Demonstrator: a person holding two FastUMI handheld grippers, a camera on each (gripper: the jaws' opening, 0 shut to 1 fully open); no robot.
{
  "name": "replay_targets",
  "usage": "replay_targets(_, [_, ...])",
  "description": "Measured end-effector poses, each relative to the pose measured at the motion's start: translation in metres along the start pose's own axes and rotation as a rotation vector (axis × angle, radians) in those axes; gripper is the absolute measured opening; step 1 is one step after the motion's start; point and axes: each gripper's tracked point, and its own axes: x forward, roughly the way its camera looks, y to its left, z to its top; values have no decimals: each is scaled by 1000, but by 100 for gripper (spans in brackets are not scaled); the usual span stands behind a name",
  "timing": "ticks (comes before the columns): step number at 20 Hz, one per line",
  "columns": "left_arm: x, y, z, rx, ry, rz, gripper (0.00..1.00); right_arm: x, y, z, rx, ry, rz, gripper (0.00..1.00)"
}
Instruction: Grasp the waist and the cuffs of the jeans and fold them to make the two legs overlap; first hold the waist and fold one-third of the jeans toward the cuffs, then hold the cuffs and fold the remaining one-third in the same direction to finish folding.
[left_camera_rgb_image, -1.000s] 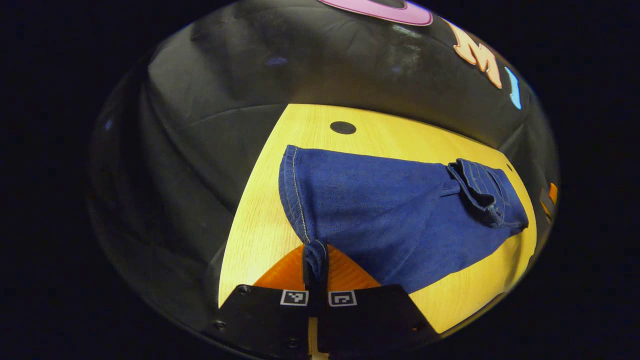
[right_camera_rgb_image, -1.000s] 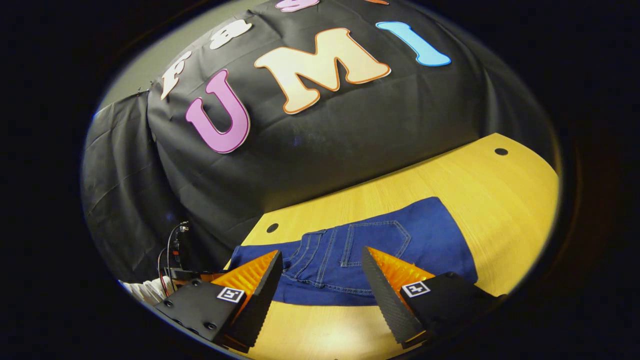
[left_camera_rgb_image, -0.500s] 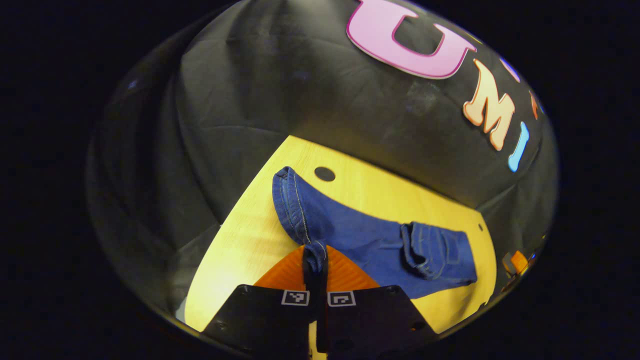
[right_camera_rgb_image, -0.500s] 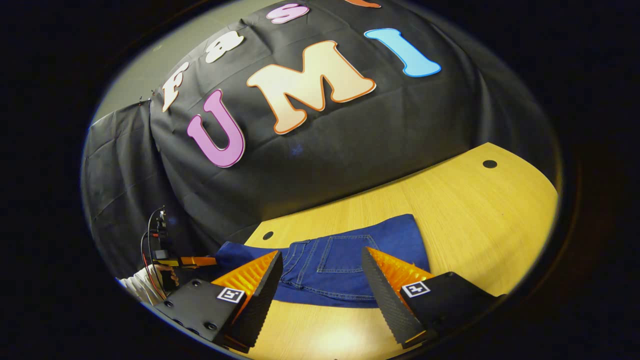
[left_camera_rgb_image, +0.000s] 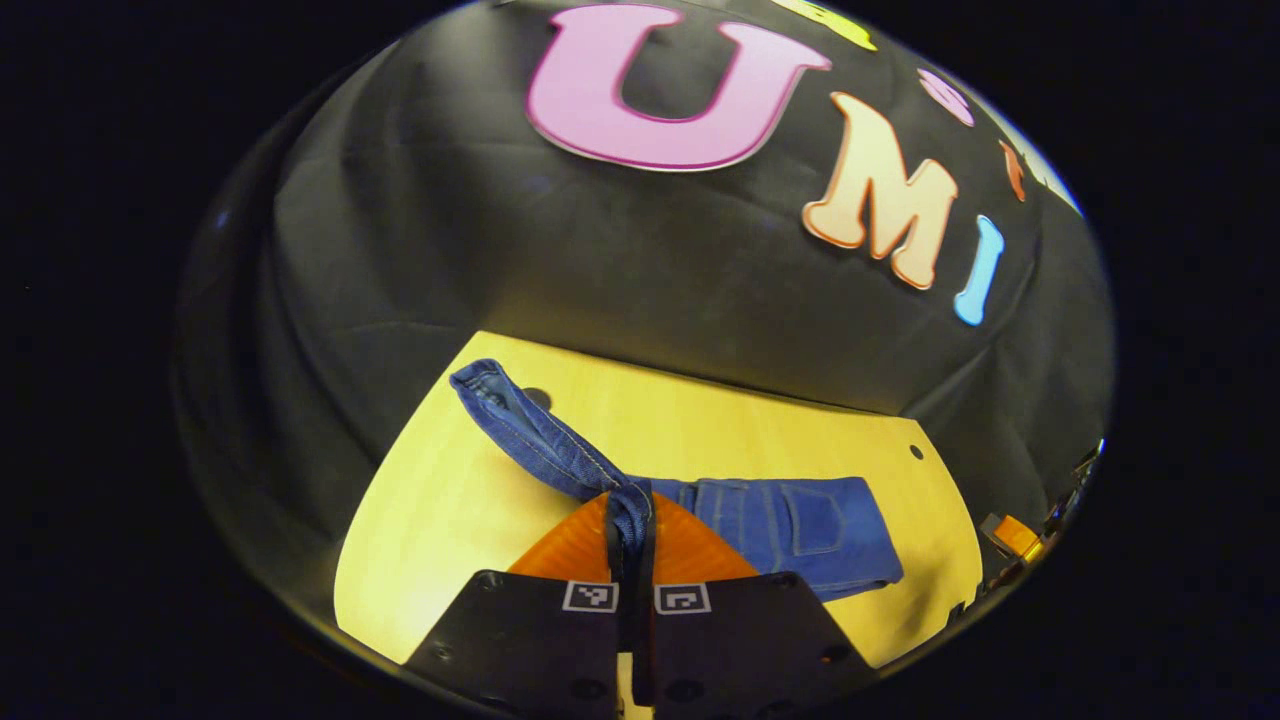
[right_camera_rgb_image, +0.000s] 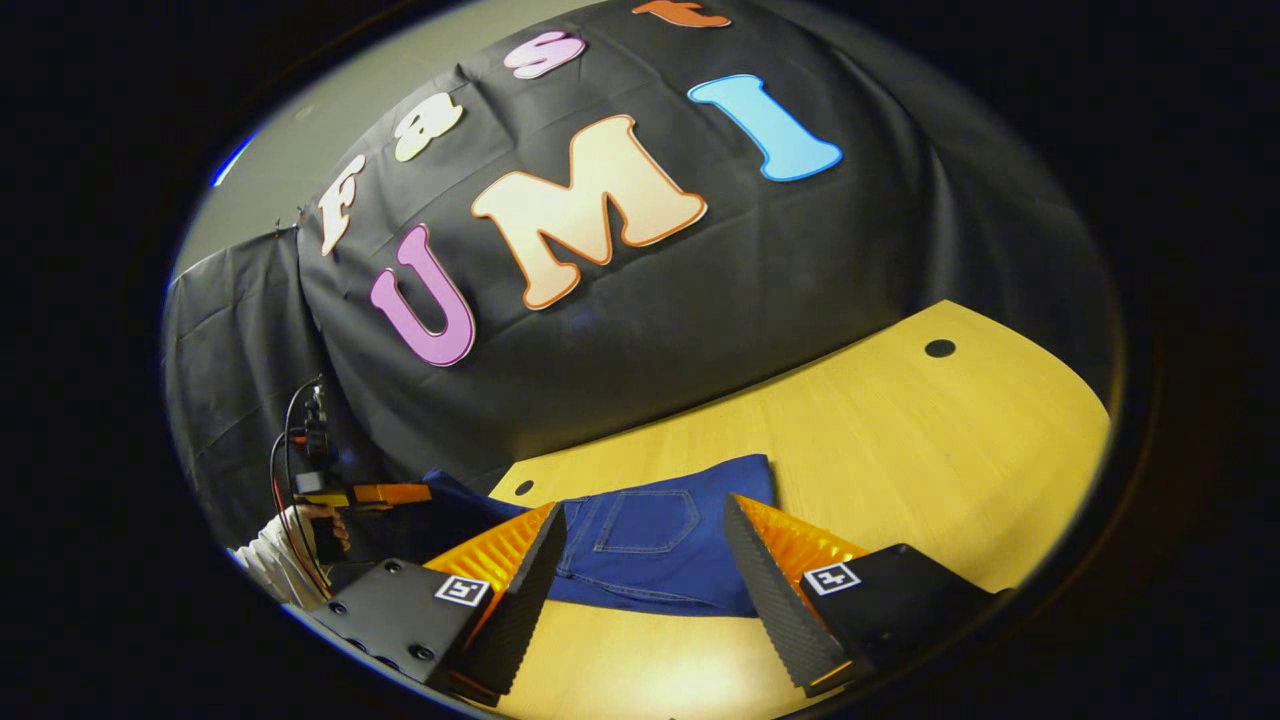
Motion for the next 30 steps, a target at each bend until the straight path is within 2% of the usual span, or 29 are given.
replay_targets(6, [20,-82,6,46,-4,-73,0,-26,-35,18,28,-21,-14,98])
replay_targets(15, [64,-216,-35,137,41,-206,0,-61,-80,22,24,-2,-29,98])
replay_targets(19, [96,-251,-64,149,72,-189,0,-75,-103,19,17,18,-45,98])
replay_targets(25, [135,-266,-142,212,138,-72,0,-90,-123,12,4,51,-41,98])
replay_targets(26, [134,-272,-156,187,159,-87,0,-91,-122,12,6,57,-34,98])
replay_targets(28, [114,-288,-160,137,150,-107,67,-90,-118,23,-11,27,-35,98])
replay_targets(29, [116,-290,-157,151,95,-90,100,-90,-113,32,-39,-5,-35,98])
replay_targets(30, [100,-290,-146,181,41,-70,96,-92,-107,40,-77,-34,-37,98])
